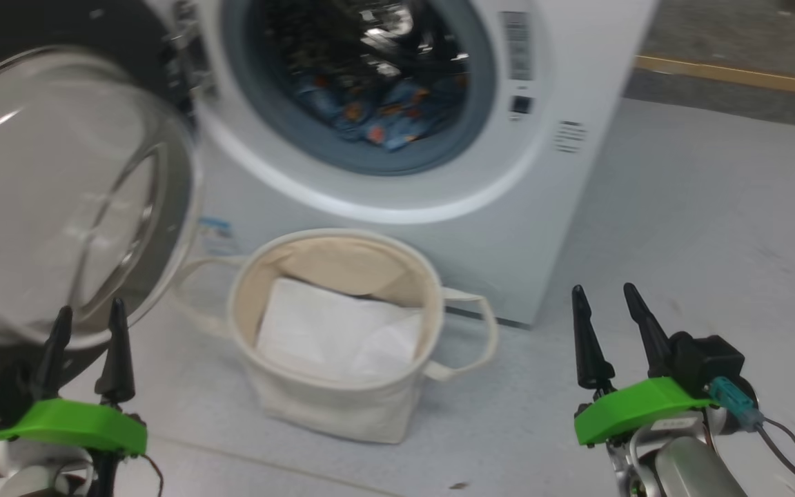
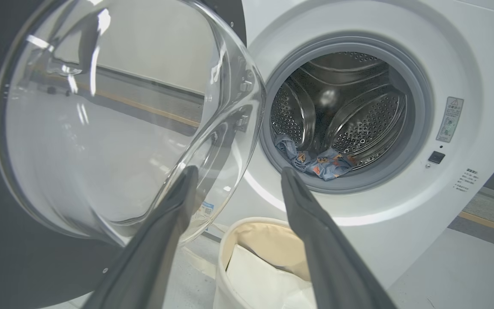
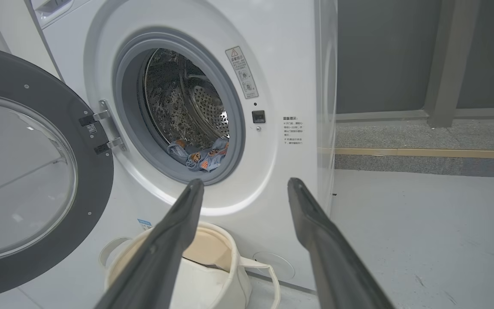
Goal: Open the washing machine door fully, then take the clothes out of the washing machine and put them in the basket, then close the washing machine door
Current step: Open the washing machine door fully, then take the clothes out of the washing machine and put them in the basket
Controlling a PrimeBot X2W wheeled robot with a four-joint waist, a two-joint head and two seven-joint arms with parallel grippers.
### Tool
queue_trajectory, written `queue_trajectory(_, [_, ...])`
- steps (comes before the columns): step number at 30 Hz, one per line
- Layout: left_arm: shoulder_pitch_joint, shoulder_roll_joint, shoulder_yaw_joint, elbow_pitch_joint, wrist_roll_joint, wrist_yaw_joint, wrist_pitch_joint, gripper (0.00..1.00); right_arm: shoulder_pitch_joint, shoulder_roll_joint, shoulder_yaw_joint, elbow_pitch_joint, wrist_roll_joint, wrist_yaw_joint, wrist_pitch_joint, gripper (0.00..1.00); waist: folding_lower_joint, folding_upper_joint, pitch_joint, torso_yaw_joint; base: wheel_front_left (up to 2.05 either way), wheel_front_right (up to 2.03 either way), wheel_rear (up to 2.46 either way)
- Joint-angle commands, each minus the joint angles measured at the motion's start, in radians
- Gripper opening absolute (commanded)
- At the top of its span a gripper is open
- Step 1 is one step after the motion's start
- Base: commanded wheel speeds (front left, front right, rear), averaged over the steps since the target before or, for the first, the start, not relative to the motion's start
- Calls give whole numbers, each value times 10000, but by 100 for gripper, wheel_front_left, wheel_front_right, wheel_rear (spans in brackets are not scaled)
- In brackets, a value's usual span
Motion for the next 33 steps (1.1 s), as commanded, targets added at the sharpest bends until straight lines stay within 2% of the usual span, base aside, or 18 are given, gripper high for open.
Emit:
queue_trajectory(1, [-287,469,407,-463,-75,1,62,100,-158,131,258,-352,72,8,-122,100,0,-1,-192,-797,0,0,0])
queue_trajectory(7, [15,808,423,-1122,-388,-129,570,100,-253,146,392,-459,114,8,-122,100,0,-1,-104,-1822,0,0,0])
queue_trajectory(12, [145,1072,333,-1261,-482,-186,940,100,-246,150,264,-504,107,8,-122,100,0,-1,-103,-2327,0,0,0])
queue_trajectory(16, [207,1137,324,-1199,-525,-181,973,100,-200,152,121,-520,85,8,-122,100,0,-1,-147,-2436,0,0,0])
queue_trajectory(19, [201,948,507,-1092,-860,-71,1012,100,-172,152,-48,-555,45,8,-122,100,0,-1,-191,-2423,0,0,0])
queue_trajectory(33, [349,1155,-103,-1071,-779,-232,1082,100,-44,154,-257,-542,-7,8,-122,100,0,-1,-423,-2289,0,0,0])
